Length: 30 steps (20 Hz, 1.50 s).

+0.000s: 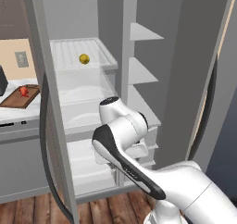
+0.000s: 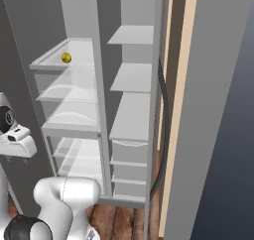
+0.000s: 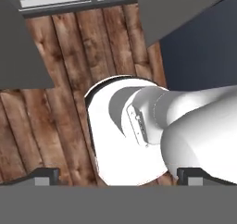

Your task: Retrieve a lemon from the fridge and place it on the cutting board with the fish.

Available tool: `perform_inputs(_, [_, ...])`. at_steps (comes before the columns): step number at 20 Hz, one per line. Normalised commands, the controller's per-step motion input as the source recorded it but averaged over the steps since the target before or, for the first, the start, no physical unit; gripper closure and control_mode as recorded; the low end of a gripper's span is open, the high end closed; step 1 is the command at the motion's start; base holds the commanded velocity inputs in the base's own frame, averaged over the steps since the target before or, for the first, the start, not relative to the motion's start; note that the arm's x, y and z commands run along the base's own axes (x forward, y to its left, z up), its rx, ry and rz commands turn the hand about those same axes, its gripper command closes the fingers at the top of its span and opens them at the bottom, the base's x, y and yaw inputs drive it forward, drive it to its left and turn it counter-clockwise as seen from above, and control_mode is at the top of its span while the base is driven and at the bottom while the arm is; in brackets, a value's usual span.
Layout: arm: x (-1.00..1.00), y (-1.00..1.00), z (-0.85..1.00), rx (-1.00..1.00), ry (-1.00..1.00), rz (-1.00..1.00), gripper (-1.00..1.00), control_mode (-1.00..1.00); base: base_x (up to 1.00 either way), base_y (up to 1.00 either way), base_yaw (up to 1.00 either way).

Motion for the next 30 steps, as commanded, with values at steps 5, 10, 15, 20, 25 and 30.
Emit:
perform_inputs(5, [0.0,-0.53,0.0,-0.21,-0.02,0.0,-1.0,-1.0,0.0,0.0,0.0])
perform_inputs(10, [0.06,-0.5,-0.06,-0.01,0.02,0.0,-1.0,-1.0,0.0,0.0,0.0])
perform_inputs(15, [0.22,-0.28,0.0,0.0,0.03,0.0,-1.0,-1.0,0.0,0.0,0.0])
perform_inputs(20, [0.06,0.0,0.0,0.0,0.0,0.01,-1.0,-1.0,0.0,0.0,0.0])
perform_inputs(25, [0.11,0.0,0.0,0.01,0.0,0.03,-1.0,-1.0,0.0,0.0,0.0])
perform_inputs(30, [0.1,-0.11,0.02,0.16,0.0,0.04,-1.0,-1.0,0.0,0.0,0.0])
